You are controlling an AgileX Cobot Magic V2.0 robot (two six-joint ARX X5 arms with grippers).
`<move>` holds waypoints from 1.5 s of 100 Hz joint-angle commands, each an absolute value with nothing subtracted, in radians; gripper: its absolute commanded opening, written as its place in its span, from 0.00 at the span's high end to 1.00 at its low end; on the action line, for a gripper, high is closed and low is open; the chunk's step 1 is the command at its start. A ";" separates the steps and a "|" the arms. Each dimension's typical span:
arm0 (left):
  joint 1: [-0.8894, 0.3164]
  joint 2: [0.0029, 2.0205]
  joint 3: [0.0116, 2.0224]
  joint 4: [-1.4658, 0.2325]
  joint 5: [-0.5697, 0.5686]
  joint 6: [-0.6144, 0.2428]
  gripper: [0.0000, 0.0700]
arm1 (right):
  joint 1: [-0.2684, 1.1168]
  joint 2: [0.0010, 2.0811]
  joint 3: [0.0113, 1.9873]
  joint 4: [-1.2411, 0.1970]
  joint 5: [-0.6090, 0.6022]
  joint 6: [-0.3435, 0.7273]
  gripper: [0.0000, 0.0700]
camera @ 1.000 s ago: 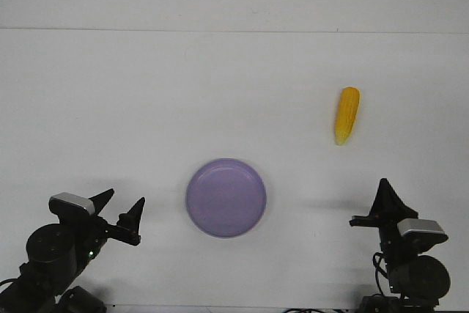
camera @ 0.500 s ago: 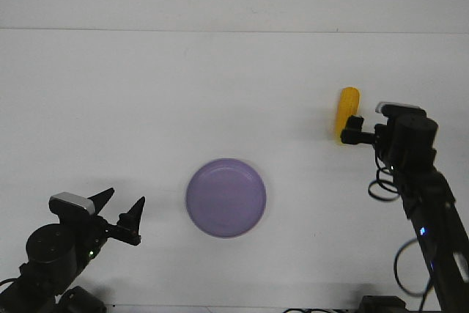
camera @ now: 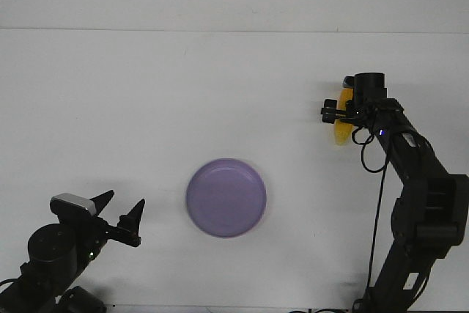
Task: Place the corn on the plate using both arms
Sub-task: 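Reach the right gripper to the yellow corn cob and grasp it, then lift the corn with the right gripper and carry it over the plate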
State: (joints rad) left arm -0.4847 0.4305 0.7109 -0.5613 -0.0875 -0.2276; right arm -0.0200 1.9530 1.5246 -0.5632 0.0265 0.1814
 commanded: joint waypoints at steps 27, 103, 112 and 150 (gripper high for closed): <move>-0.488 0.430 0.716 -0.560 -0.089 -0.229 0.28 | -0.021 2.012 1.563 -0.555 0.051 0.208 0.65; -0.488 0.430 0.716 -0.559 -0.089 -0.228 0.28 | 0.135 1.478 1.545 -0.756 -0.118 0.075 0.71; -0.488 0.430 0.716 -0.559 -0.089 -0.228 0.28 | 0.231 1.387 1.501 -0.761 -0.128 0.075 0.71; -0.489 0.430 0.716 -0.559 -0.089 -0.228 0.28 | 0.763 1.360 1.164 -0.559 -0.068 0.167 0.71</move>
